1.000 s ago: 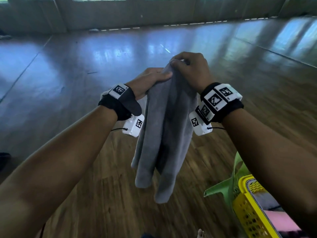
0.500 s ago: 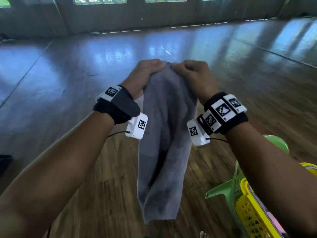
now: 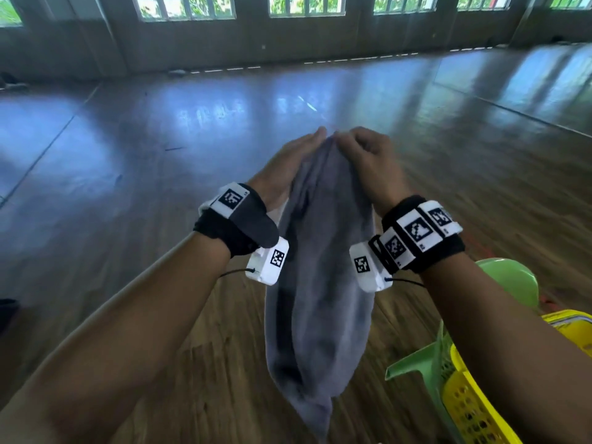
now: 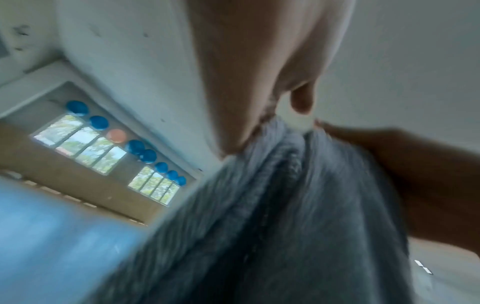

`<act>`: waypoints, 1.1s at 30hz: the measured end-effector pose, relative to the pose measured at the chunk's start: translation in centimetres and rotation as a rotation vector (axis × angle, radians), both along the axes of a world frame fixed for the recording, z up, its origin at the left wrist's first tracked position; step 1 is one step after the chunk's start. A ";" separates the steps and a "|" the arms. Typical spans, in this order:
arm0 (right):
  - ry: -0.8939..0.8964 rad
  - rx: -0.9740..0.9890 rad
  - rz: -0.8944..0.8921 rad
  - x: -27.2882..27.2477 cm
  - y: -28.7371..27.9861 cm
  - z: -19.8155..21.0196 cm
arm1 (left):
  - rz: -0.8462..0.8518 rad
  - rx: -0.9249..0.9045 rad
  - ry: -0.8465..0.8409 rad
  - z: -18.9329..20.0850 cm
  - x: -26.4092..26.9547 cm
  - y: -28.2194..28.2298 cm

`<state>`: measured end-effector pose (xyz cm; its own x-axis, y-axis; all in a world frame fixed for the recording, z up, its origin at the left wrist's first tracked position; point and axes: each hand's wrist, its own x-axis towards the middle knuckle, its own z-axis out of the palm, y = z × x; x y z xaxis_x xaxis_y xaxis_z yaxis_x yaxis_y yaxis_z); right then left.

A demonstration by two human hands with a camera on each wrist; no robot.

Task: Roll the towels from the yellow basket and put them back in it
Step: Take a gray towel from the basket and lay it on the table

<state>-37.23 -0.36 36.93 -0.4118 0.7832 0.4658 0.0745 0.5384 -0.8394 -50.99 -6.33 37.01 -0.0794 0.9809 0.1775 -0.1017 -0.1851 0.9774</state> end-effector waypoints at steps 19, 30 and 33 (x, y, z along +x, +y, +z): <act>-0.031 -0.002 -0.014 0.9 -0.6 -1.1 | 0.240 -0.033 0.046 0.2 0.6 -0.7; -0.063 0.048 -0.005 1.1 -0.4 1.0 | 0.001 0.000 0.107 -0.2 1.0 -1.6; -0.107 0.059 0.030 0.8 -0.5 1.2 | 0.098 0.084 0.031 0.7 -0.3 -1.4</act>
<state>-36.46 -0.89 38.15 -0.4842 0.7427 0.4625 0.1454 0.5895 -0.7946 -51.33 -7.75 37.74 -0.1673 0.9504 0.2622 -0.0488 -0.2736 0.9606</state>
